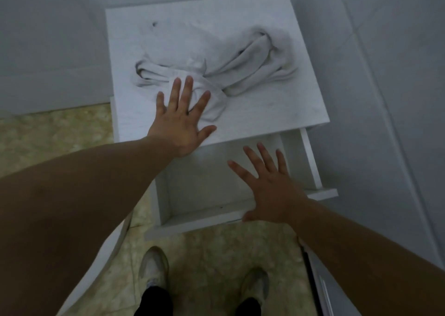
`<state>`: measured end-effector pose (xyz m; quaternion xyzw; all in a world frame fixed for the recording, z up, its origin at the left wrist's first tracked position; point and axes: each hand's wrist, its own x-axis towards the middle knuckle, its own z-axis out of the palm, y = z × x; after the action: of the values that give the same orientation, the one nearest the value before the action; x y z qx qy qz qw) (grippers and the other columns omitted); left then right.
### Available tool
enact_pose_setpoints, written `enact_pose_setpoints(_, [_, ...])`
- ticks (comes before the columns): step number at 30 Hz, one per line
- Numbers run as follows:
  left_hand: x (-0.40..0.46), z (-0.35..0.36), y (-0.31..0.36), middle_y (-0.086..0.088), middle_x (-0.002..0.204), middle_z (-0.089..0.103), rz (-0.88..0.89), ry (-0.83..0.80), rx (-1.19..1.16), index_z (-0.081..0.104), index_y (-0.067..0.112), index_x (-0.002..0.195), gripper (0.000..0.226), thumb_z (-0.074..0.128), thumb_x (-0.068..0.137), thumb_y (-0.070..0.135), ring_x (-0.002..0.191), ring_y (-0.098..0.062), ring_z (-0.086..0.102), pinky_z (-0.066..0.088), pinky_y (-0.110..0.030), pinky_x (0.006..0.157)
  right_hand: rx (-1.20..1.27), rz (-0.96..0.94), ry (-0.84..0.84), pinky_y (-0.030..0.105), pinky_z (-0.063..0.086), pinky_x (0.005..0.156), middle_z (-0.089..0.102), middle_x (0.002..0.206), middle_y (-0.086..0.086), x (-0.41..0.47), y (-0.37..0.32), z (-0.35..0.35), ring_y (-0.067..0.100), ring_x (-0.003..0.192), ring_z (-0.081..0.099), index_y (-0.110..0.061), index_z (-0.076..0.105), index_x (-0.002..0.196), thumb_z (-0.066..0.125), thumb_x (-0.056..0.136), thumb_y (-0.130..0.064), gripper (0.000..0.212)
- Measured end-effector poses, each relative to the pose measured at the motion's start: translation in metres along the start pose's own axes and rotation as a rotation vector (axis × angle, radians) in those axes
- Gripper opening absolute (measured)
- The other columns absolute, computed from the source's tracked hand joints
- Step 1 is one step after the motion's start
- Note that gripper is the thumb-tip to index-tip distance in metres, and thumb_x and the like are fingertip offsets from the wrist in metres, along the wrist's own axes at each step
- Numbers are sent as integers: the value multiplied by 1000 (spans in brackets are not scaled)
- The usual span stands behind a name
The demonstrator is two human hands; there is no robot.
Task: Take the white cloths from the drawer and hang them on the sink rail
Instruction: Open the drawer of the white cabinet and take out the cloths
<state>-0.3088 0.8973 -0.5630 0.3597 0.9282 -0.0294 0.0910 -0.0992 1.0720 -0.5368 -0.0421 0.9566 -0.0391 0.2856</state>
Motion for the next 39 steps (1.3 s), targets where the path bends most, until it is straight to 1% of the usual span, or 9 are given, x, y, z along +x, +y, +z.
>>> enact_pose_setpoints(5, [0,4,-2,-10,159,-30,7,43,-25,-10,35,155,80,5,89,77,145,-31,-29,-2,-60,117,-17,30,45,66,-19,113,-44,155,10,10,3,-5,36,139,-44,-42,-33,147,60,63,-87,133])
enact_pose_setpoints(12, [0,7,-5,-9,160,-29,24,70,-33,-11,35,154,76,6,92,74,146,-30,-27,0,-60,118,33,122,123,64,-13,117,-38,159,7,33,15,-18,34,144,-37,-37,-33,148,62,64,-85,136])
enact_pose_setpoints(19, [0,6,-6,-7,159,-31,25,81,-35,-12,35,154,75,8,92,73,146,-29,-27,1,-59,118,24,175,141,65,-7,118,-32,161,4,64,31,-32,32,147,-31,-29,-28,152,52,68,-88,130])
enact_pose_setpoints(23, [0,8,-7,-8,160,-29,26,90,-39,-8,36,155,75,10,91,72,147,-30,-24,2,-60,118,64,213,190,65,-5,118,-25,164,3,76,34,-36,31,150,-25,-32,-19,155,50,71,-86,121])
enact_pose_setpoints(26, [1,9,-7,-7,160,-28,28,87,-42,-6,36,155,75,11,91,72,148,-29,-24,1,-59,118,79,251,266,66,-4,118,-10,167,4,84,31,-35,33,152,-13,-32,-3,158,44,75,-84,108])
enact_pose_setpoints(31, [2,6,-9,-7,159,-30,41,58,-57,-9,37,154,77,10,89,75,147,-28,-25,-3,-59,118,22,260,321,72,17,113,22,162,19,90,24,-31,48,147,18,-21,26,155,41,79,-75,95])
enact_pose_setpoints(35, [3,-2,-15,-6,159,-32,78,-46,-41,-11,40,153,80,12,86,78,147,-29,-25,-4,-57,118,37,246,270,63,11,119,12,165,14,86,30,-38,42,151,9,-25,17,157,34,83,-79,94])
enact_pose_setpoints(37, [6,-15,-22,-9,164,-13,109,-24,-33,5,42,154,73,20,89,73,150,-32,-4,9,-54,118,89,229,309,59,14,120,15,165,10,82,38,-49,35,151,14,-29,18,156,26,82,-83,93])
enact_pose_setpoints(39, [10,-34,-29,-13,157,26,119,125,-26,35,34,147,61,29,93,62,138,-36,30,26,-51,108,165,260,403,58,19,119,16,164,10,81,46,-66,32,150,18,-32,19,155,29,81,-84,91])
